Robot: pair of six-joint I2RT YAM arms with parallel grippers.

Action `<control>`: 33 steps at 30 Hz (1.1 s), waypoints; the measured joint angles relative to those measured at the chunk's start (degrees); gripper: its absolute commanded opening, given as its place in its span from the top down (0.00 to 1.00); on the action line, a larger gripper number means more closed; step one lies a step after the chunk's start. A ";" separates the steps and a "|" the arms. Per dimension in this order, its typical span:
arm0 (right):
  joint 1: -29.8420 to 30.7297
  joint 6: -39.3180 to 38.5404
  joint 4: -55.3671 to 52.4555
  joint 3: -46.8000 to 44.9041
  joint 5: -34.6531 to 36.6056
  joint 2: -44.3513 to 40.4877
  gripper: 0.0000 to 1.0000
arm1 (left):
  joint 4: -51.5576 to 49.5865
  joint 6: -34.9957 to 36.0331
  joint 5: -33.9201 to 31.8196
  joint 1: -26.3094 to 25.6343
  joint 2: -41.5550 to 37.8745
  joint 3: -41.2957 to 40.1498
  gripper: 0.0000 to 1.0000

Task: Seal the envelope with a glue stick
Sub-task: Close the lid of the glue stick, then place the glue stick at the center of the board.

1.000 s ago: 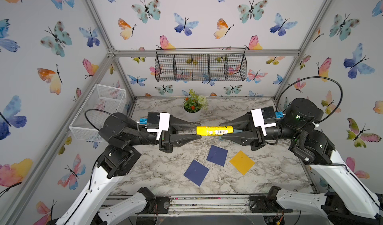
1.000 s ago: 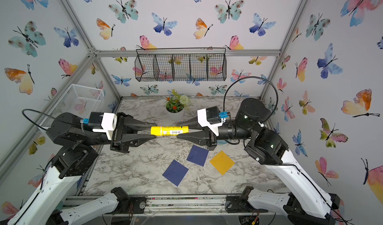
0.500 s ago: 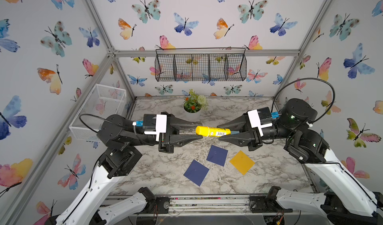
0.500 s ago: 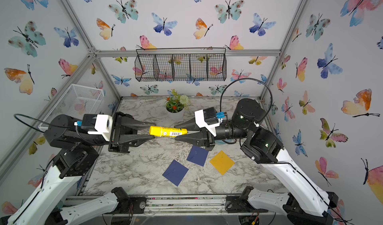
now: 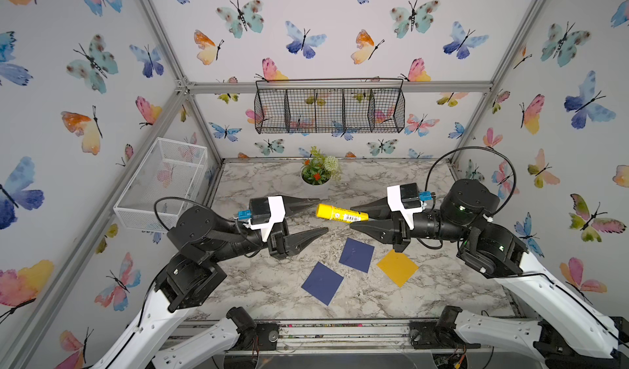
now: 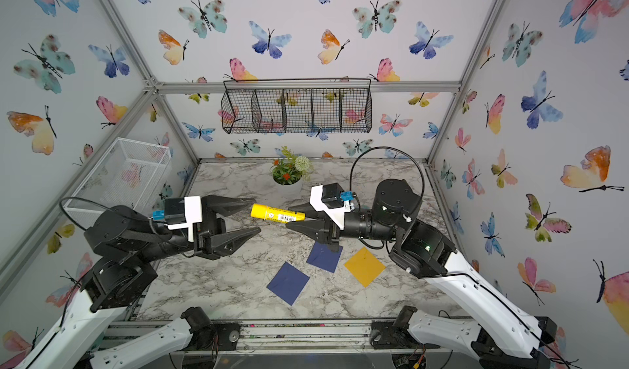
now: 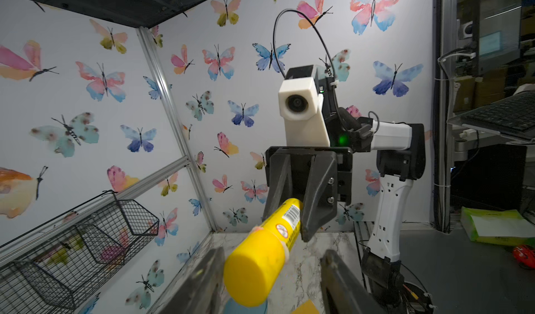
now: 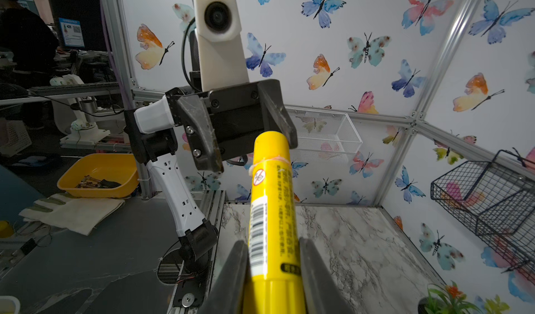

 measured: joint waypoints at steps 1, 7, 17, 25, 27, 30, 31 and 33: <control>-0.20 0.39 0.48 -1.09 2.43 -0.28 0.99 | 0.02 0.07 -1.22 -0.09 -1.42 -0.61 0.41; -0.79 2.75 4.50 -12.52 14.56 0.72 0.99 | 1.77 -1.29 -12.11 -0.37 -9.90 -5.79 0.41; -0.79 5.62 13.40 -29.29 24.50 14.34 0.98 | 1.33 -8.04 -22.34 -0.37 -10.45 -17.68 0.41; -0.79 7.63 22.84 -31.39 26.34 29.66 0.91 | 1.70 -10.86 -23.30 -0.37 -9.49 -19.67 0.41; -0.79 7.91 23.78 -31.21 26.58 33.11 0.89 | 2.01 -11.17 -22.93 -0.37 -9.18 -19.74 0.41; -0.79 8.46 23.87 -30.80 26.84 37.16 0.87 | 2.25 -11.45 -22.08 -0.37 -8.68 -19.74 0.41; -0.79 8.63 23.82 -30.77 26.86 38.03 0.86 | 2.25 -11.52 -21.99 -0.37 -8.55 -19.76 0.41; -0.79 9.01 23.87 -30.69 26.82 39.34 0.82 | 2.29 -11.54 -21.86 -0.37 -8.35 -19.87 0.41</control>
